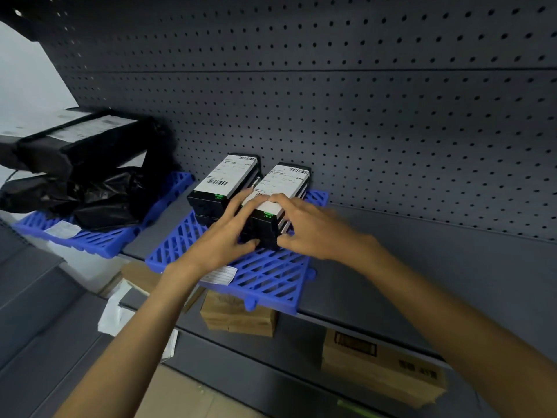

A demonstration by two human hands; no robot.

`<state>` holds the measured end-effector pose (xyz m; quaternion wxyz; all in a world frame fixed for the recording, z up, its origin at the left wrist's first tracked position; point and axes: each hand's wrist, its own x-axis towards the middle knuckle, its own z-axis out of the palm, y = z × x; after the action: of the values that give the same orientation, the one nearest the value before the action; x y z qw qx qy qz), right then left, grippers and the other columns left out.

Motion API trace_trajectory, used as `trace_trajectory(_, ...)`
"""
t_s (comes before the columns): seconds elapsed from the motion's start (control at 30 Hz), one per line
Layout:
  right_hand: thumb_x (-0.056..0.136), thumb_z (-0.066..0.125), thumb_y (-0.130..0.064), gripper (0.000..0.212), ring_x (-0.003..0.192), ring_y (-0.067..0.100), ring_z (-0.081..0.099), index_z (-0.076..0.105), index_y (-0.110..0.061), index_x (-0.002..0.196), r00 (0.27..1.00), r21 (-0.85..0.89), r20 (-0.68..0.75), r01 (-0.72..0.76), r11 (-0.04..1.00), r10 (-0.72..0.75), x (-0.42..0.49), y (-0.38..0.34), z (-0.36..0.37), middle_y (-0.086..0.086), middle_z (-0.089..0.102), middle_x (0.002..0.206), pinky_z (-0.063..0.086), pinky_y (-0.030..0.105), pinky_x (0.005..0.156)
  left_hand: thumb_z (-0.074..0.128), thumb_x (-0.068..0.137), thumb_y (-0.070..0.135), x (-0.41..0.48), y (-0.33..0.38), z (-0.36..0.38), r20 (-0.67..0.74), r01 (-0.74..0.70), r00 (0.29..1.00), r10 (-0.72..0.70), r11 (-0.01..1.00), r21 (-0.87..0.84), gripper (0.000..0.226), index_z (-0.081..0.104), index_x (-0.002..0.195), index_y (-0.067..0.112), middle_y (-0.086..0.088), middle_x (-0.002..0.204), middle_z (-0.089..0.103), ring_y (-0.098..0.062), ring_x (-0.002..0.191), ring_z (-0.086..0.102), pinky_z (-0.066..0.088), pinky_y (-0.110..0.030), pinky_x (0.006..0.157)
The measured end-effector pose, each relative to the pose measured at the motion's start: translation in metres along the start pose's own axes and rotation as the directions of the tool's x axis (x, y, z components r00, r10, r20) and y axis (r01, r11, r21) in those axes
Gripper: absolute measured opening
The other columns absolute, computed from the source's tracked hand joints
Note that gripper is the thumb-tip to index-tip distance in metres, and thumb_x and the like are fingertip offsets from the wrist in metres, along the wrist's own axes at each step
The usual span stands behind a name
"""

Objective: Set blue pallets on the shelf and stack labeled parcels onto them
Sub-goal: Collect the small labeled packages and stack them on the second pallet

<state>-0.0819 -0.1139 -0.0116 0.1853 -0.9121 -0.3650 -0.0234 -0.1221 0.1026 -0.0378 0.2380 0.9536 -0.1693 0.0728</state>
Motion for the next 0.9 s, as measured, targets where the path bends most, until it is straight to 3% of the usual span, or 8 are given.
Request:
trace_trajectory(0.1, 0.080, 0.065, -0.043, 0.083, 0.101, 0.025, 0.057, 0.016, -0.032, 0.147, 0.998, -0.121, -0.050, -0.038, 0.992, 0.032, 0.004, -0.003, 0.008, 0.003, 0.049, 0.126, 0.049, 0.038, 0.072, 0.068, 0.090, 0.020, 0.003, 0.005, 0.005, -0.045, 0.025, 0.999, -0.023, 0.999, 0.045, 0.085, 0.015, 0.149, 0.048, 0.012, 0.160, 0.005, -0.017, 0.073, 0.058, 0.054, -0.047, 0.081)
trace_trajectory(0.17, 0.083, 0.069, -0.033, 0.084, 0.099, 0.026, 0.058, 0.016, -0.030, 0.148, 0.994, -0.152, -0.090, -0.080, 0.985, 0.067, 0.007, -0.004, 0.015, 0.006, 0.048, 0.123, 0.044, 0.034, 0.063, 0.066, 0.092, 0.021, 0.009, 0.010, 0.006, -0.059, 0.057, 0.997, -0.051, 0.993, 0.104, 0.082, 0.015, 0.152, 0.042, 0.006, 0.161, 0.005, -0.009, 0.068, 0.050, 0.051, -0.043, 0.087)
trace_trajectory(0.27, 0.086, 0.068, -0.013, 0.080, 0.089, 0.027, 0.058, 0.018, -0.027, 0.148, 0.984, -0.115, -0.147, -0.120, 0.986, 0.103, 0.009, -0.004, 0.021, 0.010, 0.046, 0.117, 0.042, 0.033, 0.056, 0.063, 0.094, 0.023, 0.017, 0.014, 0.007, -0.055, 0.084, 0.996, -0.075, 0.977, 0.194, 0.081, 0.012, 0.154, 0.036, 0.001, 0.163, 0.002, -0.013, 0.073, 0.051, 0.044, -0.042, 0.088)
trace_trajectory(0.4, 0.087, 0.068, -0.008, 0.080, 0.087, 0.028, 0.058, 0.019, -0.029, 0.146, 0.983, 0.046, -0.125, -0.130, 0.990, 0.135, 0.012, -0.006, 0.023, 0.010, 0.045, 0.113, 0.054, 0.043, 0.067, 0.060, 0.095, 0.030, 0.020, 0.009, 0.003, -0.015, 0.069, 0.998, -0.068, 0.934, 0.352, 0.082, 0.006, 0.156, 0.034, -0.004, 0.165, 0.000, -0.026, 0.069, 0.057, 0.049, -0.037, 0.061)
trace_trajectory(0.57, 0.092, 0.063, -0.007, 0.078, 0.105, 0.026, 0.056, 0.017, -0.043, 0.143, 0.984, 0.154, -0.051, -0.161, 0.975, 0.171, 0.020, 0.000, 0.022, 0.008, 0.048, 0.126, 0.053, 0.046, 0.083, 0.055, 0.092, 0.053, 0.017, 0.005, -0.017, 0.027, 0.022, 0.999, -0.034, 0.936, 0.351, 0.079, 0.008, 0.154, 0.041, 0.005, 0.165, 0.004, -0.026, 0.087, 0.066, 0.054, -0.048, 0.080)
trace_trajectory(0.67, 0.097, 0.050, 0.001, 0.072, 0.113, 0.016, 0.055, 0.019, -0.042, 0.146, 0.981, 0.156, -0.062, -0.175, 0.972, 0.187, 0.021, 0.006, 0.021, 0.007, 0.048, 0.135, 0.052, 0.043, 0.090, 0.046, 0.087, 0.068, 0.013, 0.001, -0.034, -0.033, -0.014, 0.999, 0.026, 0.949, 0.313, 0.070, 0.021, 0.148, 0.045, 0.015, 0.160, 0.015, -0.025, 0.097, 0.066, 0.054, -0.048, 0.081)
trace_trajectory(0.8, 0.105, 0.043, -0.022, 0.049, 0.099, 0.013, 0.051, 0.024, -0.029, 0.150, 0.959, 0.171, -0.101, -0.244, 0.955, 0.264, 0.023, 0.008, 0.022, 0.007, 0.055, 0.129, 0.043, 0.027, 0.077, 0.038, 0.093, 0.066, 0.015, -0.013, -0.054, -0.254, -0.028, 0.960, 0.118, 0.943, 0.331, 0.054, 0.042, 0.138, 0.038, 0.014, 0.135, 0.042, -0.020, 0.093, 0.062, 0.053, -0.039, 0.068)
trace_trajectory(0.9, 0.104, 0.036, -0.041, 0.047, 0.100, 0.012, 0.051, 0.027, -0.029, 0.149, 0.943, 0.282, -0.108, -0.276, 0.919, 0.316, 0.024, 0.002, 0.025, 0.004, 0.056, 0.132, 0.039, 0.024, 0.076, 0.040, 0.095, 0.059, 0.023, -0.033, -0.058, -0.316, 0.041, 0.945, 0.083, 0.931, 0.364, 0.055, 0.051, 0.137, 0.026, 0.001, 0.133, 0.049, -0.028, 0.111, 0.049, 0.049, -0.047, 0.087)
